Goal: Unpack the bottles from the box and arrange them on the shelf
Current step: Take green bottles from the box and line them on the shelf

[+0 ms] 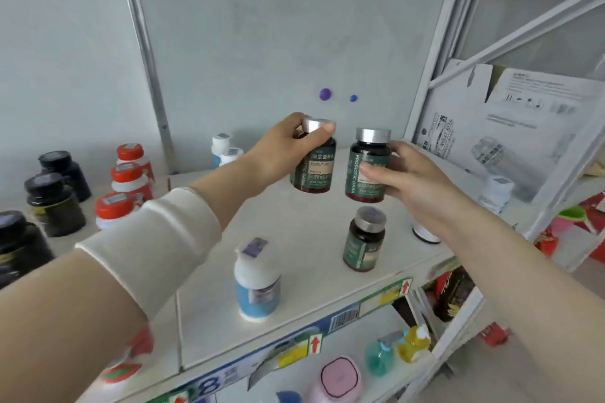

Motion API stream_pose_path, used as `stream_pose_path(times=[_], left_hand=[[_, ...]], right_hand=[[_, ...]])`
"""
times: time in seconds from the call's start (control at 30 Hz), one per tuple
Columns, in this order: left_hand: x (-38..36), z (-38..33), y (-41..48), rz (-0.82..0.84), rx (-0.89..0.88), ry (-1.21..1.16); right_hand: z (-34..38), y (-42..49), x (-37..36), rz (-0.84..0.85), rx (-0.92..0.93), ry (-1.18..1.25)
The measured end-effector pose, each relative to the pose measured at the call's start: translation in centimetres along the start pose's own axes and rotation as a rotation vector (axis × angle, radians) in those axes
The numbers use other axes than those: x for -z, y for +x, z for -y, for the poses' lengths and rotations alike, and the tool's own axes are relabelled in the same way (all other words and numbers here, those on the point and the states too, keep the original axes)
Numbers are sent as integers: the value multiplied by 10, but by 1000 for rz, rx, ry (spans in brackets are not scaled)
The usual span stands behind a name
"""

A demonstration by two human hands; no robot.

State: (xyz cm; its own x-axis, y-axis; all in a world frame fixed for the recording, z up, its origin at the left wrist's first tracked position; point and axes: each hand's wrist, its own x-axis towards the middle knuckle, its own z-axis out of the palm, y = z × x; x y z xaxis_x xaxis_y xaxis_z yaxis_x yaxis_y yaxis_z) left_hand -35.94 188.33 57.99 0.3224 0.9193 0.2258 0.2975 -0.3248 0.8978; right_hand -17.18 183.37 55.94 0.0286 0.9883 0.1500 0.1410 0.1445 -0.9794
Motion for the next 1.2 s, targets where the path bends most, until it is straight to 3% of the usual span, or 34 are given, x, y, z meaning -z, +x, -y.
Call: stream_pose_path(times=[0.27, 0.5, 0.67, 1.2], left_hand=[[-30, 46, 67, -69, 206, 251], [-29, 56, 88, 44, 273, 574], [-32, 61, 93, 151, 266, 668], [-45, 68, 100, 145, 207, 651]], right_hand=[[-39, 82, 31, 329, -59, -315], [-59, 102, 17, 531, -52, -435], [-62, 99, 13, 549, -66, -482], [-76, 90, 11, 470, -77, -546]])
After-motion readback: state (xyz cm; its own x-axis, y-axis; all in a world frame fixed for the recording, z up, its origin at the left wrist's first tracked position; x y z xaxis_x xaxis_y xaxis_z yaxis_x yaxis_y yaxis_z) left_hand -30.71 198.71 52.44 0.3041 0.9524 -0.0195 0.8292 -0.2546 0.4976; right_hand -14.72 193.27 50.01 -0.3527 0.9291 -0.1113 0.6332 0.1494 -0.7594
